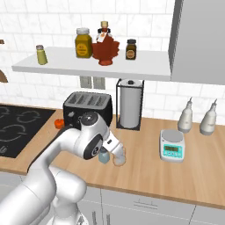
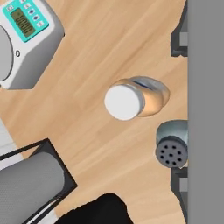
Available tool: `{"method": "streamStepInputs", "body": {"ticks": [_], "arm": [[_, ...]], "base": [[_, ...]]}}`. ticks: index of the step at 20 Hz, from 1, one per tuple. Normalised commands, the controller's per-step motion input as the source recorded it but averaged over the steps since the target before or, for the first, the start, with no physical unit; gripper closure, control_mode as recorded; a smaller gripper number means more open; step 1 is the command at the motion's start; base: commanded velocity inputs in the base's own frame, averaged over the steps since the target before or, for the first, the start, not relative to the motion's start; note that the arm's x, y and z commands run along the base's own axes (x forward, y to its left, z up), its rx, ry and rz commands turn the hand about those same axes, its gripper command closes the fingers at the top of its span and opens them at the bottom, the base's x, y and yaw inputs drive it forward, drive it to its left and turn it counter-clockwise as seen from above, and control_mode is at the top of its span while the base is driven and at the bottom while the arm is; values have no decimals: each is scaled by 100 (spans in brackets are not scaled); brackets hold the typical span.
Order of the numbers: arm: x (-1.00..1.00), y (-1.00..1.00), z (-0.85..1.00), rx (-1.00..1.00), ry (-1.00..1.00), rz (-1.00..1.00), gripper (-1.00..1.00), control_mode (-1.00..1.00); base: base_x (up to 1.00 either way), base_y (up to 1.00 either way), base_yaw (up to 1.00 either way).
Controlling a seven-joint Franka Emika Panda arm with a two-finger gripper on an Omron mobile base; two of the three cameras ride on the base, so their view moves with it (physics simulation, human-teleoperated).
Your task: Put the shaker and condiment bottle from the counter next to their counterparts in the cabinet.
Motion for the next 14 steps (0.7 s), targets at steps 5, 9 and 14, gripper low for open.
{"method": "streamStepInputs", "body": {"ticks": [5,9,14], "arm": [[22,-7,-11,0,-1,-2,-100,-100],[12,-26,-26,0,0,-1,-100,-100],[0,-2,-6,0,1,0,-100,-100]], "base": [[0,0,0],[0,0,0],[0,0,0]]}}
